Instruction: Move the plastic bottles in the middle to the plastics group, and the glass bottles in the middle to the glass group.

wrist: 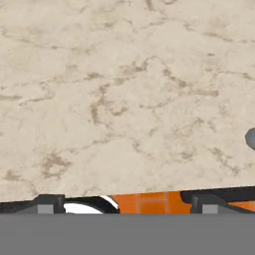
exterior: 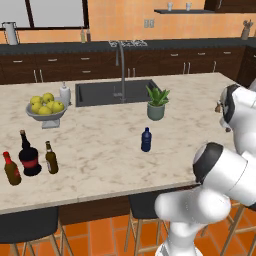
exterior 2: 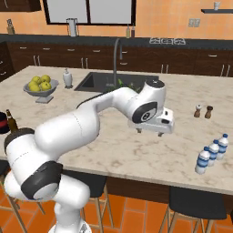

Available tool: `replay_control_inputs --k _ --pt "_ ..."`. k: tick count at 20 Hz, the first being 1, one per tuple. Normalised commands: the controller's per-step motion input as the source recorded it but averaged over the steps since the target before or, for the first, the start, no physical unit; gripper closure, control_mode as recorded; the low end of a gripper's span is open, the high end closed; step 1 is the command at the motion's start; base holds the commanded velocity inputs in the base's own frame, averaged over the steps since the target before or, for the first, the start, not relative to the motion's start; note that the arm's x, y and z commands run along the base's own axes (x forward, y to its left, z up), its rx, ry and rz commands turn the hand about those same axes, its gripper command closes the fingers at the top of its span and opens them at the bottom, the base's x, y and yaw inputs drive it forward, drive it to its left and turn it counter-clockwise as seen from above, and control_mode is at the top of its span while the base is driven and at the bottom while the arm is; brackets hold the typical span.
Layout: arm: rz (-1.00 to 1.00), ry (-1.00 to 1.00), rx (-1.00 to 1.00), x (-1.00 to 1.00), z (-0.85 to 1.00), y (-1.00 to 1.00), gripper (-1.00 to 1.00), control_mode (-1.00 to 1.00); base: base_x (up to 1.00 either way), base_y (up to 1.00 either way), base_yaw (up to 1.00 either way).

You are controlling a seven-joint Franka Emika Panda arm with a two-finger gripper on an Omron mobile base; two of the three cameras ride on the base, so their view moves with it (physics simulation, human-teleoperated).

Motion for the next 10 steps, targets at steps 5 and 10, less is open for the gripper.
replay_control_inputs --k 5,10 --pt "0.32 0.09 -0.01 0.04 0.06 1.00 -1.00 -1.00 0.00 0.00 0.00" --pt "0.31 0.00 0.03 0.26 0.01 1.00 -1.00 -1.00 0.00 0.00 0.00"
